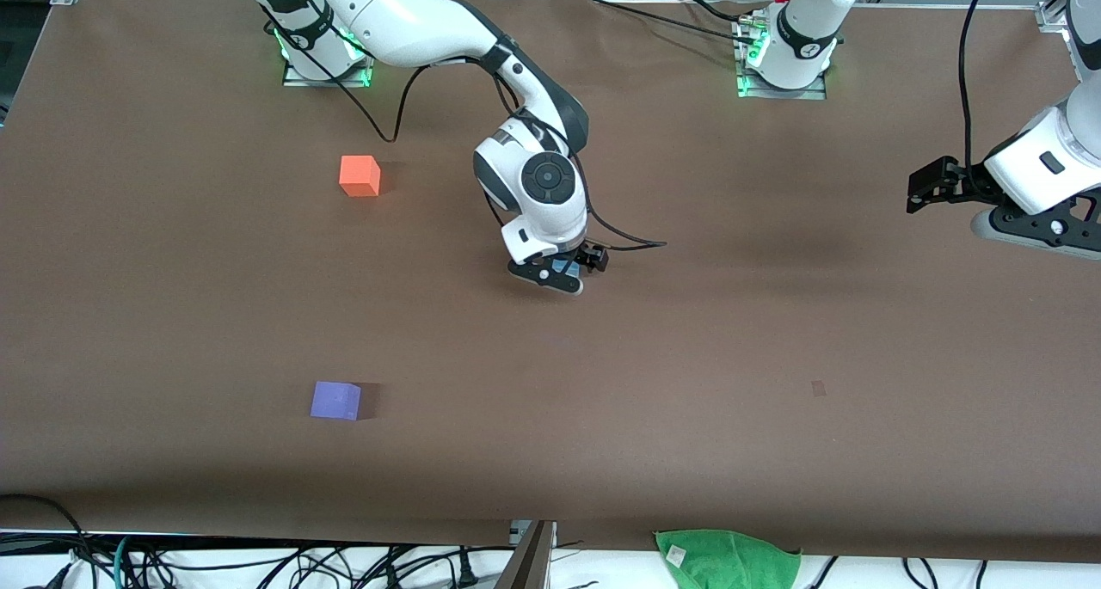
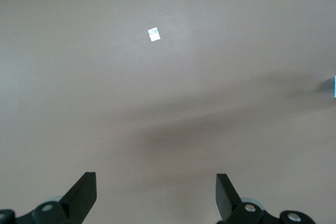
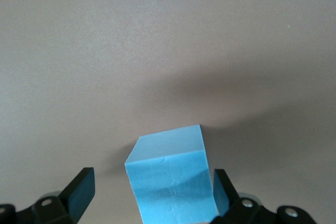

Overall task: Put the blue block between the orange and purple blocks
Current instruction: 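Carry the blue cube with the right gripper toward the orange cube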

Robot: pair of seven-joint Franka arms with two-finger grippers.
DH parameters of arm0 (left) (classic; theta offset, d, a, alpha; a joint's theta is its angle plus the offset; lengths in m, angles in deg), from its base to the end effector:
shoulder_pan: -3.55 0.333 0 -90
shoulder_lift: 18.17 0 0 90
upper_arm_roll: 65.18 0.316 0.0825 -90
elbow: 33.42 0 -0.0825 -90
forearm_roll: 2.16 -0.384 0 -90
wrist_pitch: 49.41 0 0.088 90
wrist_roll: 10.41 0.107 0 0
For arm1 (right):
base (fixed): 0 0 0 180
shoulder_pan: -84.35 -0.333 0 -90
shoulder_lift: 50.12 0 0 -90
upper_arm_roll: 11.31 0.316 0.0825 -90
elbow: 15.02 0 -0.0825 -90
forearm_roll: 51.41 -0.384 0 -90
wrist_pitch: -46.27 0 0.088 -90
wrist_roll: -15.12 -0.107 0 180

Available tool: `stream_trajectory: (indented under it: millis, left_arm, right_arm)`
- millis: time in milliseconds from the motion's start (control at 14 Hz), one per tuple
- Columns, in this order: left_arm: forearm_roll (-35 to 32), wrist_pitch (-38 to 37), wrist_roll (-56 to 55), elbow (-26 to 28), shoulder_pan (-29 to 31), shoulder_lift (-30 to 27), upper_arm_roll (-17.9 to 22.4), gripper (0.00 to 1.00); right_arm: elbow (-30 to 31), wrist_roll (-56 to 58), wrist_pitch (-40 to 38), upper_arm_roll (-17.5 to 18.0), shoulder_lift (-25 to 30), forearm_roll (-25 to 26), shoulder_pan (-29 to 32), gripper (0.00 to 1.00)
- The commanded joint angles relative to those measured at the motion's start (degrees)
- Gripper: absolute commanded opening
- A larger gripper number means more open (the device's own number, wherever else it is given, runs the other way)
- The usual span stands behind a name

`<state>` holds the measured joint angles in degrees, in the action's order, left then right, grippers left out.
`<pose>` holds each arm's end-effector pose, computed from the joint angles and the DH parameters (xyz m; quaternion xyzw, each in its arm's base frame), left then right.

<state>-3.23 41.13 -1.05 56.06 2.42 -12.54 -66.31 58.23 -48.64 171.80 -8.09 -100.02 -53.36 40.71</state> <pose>0.5818 -0.0205 0.5737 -0.9940 0.1016 0.0403 0.0059 0.5224 0.5437 0.2300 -0.9852 0.1666 0.0169 0.0376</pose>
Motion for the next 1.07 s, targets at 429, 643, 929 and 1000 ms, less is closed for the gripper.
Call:
stream_trajectory:
  millis: [429,643,929,1000]
  left_arm:
    - [-1.48,1.05,-1.09,0.17,-0.90,0.00,-0.01,1.00]
    - [-1.39,0.87,-1.09,0.35,-0.90,-0.09,-0.01,1.00]
    - [-1.57,1.31,-0.57,0.08,-0.63,0.52,0.17,1.00]
    - [-1.57,1.31,-0.74,0.17,-0.63,0.61,0.17,1.00]
  right_arm:
    - [0.14,-0.75,-0.10,-0.58,-1.78,0.98,-1.62,0.72]
    - [0.14,0.82,-0.19,-0.67,-1.52,1.42,-1.54,0.41]
    - [0.14,11.69,-8.51,-0.84,3.21,0.99,3.55,0.38]
    - [0.32,15.74,-12.02,-1.19,4.88,0.90,5.04,0.38]
